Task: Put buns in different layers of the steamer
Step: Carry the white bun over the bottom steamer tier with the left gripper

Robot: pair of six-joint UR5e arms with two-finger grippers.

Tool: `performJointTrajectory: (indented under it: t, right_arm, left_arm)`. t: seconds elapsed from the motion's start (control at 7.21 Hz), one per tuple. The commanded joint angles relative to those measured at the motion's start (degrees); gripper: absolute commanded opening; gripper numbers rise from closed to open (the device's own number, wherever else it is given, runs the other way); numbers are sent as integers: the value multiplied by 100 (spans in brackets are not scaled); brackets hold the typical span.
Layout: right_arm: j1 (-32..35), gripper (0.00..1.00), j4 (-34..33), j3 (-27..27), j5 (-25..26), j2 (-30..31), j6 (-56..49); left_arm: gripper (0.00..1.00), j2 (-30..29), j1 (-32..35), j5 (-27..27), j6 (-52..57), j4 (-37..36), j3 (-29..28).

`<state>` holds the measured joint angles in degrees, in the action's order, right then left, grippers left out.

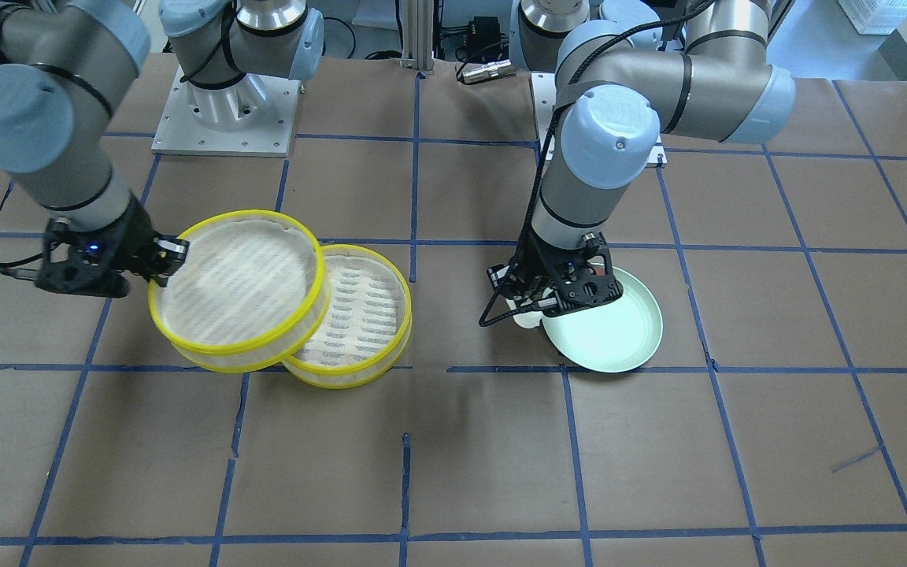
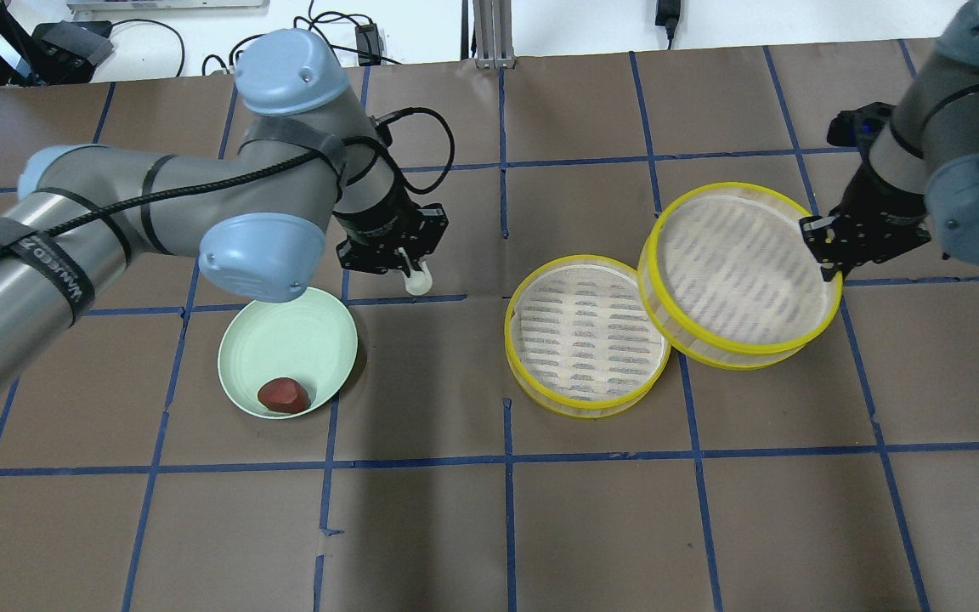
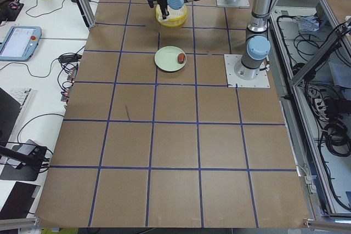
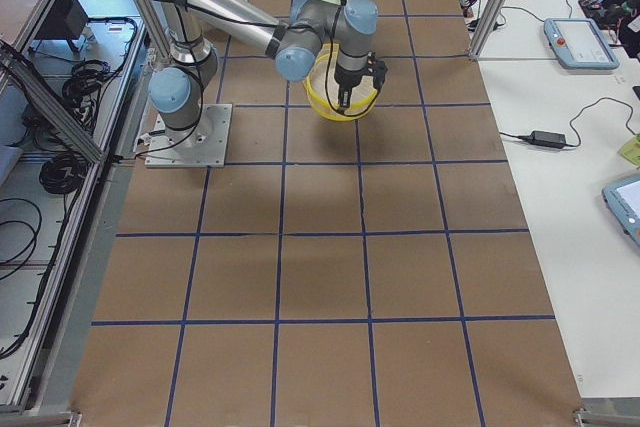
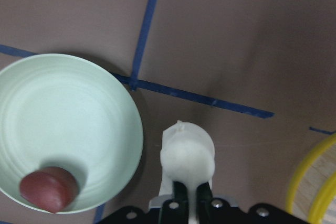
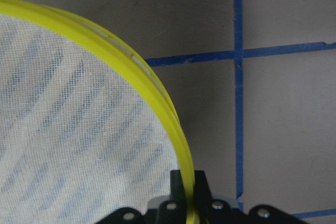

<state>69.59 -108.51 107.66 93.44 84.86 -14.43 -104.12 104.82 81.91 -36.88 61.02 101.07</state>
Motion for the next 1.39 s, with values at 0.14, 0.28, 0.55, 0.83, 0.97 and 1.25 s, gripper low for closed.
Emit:
performJointTrajectory:
  t: [0.14,0.28,0.55,0.83,0.97,1.25]
  right_arm:
    - [-420,11,5,35,96,-39,-280]
    - [-420,11,5,44,87,-39,-289]
    - [-420,11,14,44,87,-39,-289]
    - [-420,10,14,53,78,-31,-289]
    - [-411,10,14,53,78,-31,-289]
    - [-376,8,14,62,78,-31,-289]
  left_arm:
    - [2,-880,1284,-53,-1924,-1756,-70]
    - [17,-1065,1408,-70,-2207,-1803,-192]
    - [100,-1164,1471,-36,-2175,-1804,-211]
    - [100,-945,1454,453,-1076,-1778,-211]
    - [100,-900,1323,657,-336,-1751,-72]
    - [100,-900,1146,659,-232,-1620,9]
